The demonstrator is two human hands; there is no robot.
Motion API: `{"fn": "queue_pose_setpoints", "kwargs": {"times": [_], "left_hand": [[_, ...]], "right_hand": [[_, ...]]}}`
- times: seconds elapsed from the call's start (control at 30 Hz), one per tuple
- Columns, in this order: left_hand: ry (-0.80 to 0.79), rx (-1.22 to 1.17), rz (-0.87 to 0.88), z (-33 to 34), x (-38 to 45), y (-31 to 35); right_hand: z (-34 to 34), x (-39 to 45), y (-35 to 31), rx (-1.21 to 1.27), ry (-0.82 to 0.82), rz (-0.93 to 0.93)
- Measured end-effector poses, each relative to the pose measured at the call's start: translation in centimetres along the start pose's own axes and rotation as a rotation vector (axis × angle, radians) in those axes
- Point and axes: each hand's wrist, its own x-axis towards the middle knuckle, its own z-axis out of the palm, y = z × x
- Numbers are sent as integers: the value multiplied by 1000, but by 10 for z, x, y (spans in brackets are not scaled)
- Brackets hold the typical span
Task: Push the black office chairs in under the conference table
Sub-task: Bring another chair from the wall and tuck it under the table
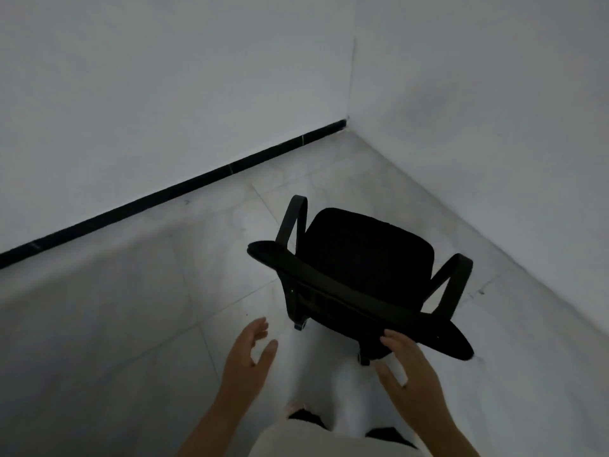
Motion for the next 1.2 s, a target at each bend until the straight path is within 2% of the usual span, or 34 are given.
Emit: {"fn": "queue_pose_setpoints", "kwargs": {"times": [0.07, 0.13, 0.23, 0.33, 0.37, 0.43, 0.57, 0.7, 0.8, 0.93, 1.1, 1.2], "left_hand": [[-14, 90, 126, -10, 29, 11], [-26, 181, 304, -13, 53, 29], [-83, 405, 553, -4, 84, 49], [-208, 817, 602, 4, 111, 57], [-251, 885, 598, 6, 117, 57], [-307, 910, 656, 14, 126, 48], [-274, 857, 843, 27, 140, 46], [-545, 944, 822, 61, 129, 70], [-606, 949, 848, 105, 110, 74], [-495, 993, 895, 165, 80, 116], [-379, 1071, 666, 247, 46, 163], [-283, 1045, 589, 296, 34, 177]], "right_hand": [[-4, 10, -12, -124, 219, -57], [-5, 20, -15, -179, 282, -30], [0, 34, -10, -377, 175, 46], [7, 47, 1, -565, 129, 85], [10, 48, 7, -601, 164, 95], [14, 51, 17, -620, 192, 105], [8, 55, 40, -688, 285, -9], [-21, 61, 73, -731, 319, -119], [-59, 70, 101, -807, 230, -151], [-119, 91, 140, -826, 179, -241], [-182, 122, 184, -799, -7, -354], [-205, 135, 209, -691, -125, -411]]}}
